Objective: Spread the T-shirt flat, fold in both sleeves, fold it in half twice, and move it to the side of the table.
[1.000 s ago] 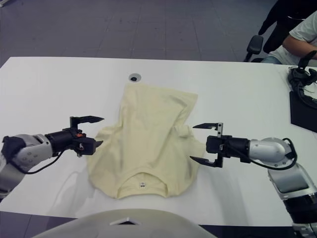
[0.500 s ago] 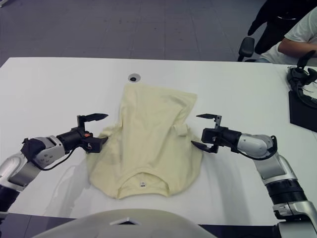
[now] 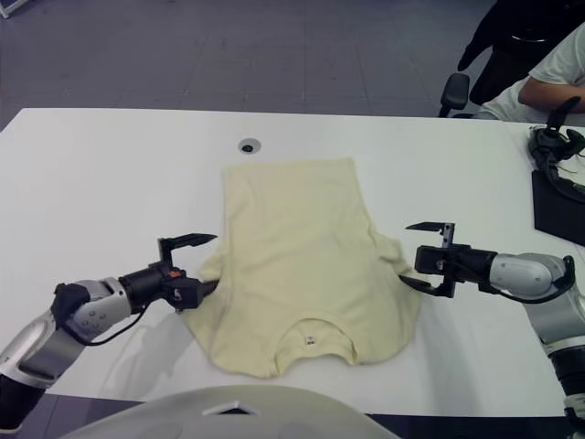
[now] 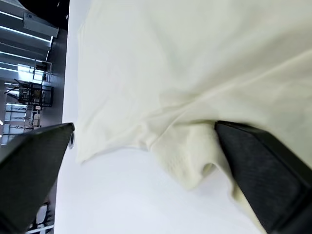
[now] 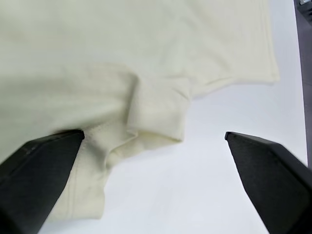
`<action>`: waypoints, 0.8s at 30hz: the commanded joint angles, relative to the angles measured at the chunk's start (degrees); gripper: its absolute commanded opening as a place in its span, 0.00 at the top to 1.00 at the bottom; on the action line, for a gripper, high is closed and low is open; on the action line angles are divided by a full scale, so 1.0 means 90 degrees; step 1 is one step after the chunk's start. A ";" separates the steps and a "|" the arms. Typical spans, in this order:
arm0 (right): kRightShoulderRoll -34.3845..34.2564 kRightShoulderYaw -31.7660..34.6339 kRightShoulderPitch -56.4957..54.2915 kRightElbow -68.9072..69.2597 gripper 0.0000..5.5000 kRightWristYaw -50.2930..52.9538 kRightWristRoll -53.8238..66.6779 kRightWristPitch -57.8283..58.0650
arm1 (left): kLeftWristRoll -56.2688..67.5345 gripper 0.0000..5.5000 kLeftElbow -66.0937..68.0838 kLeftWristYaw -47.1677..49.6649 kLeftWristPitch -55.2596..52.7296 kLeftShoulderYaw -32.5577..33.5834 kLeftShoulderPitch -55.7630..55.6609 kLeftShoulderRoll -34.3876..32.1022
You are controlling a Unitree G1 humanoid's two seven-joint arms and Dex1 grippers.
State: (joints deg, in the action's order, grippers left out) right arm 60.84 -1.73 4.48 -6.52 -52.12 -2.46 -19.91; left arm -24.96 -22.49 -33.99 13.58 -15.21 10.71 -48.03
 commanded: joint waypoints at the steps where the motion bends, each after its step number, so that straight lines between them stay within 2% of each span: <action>1: 0.0006 0.0098 0.0087 0.0145 0.02 -0.0095 0.0061 0.0115 | -0.0247 0.02 0.0248 -0.0266 -0.0156 -0.0031 0.0208 -0.0158; 10: 0.0225 0.0824 0.0276 0.0754 0.02 -0.0226 0.0448 0.0239 | -0.0351 0.02 0.0351 -0.0077 -0.0114 0.0538 0.0347 -0.0312; 16: 0.0270 0.1112 0.0562 0.1211 0.02 -0.0502 0.0688 0.0349 | -0.0740 0.02 0.0676 0.0122 0.0057 0.0481 0.0295 -0.0297; 24: -0.0313 0.1083 -0.0337 0.1019 0.02 0.0414 0.0237 0.0067 | -0.1335 0.02 0.1325 0.0527 0.0250 0.0425 -0.0073 -0.0329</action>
State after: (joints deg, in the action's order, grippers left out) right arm 59.28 8.15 3.96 3.53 -50.28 1.26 -18.38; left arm -34.00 -14.55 -27.81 16.65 -9.99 8.69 -49.87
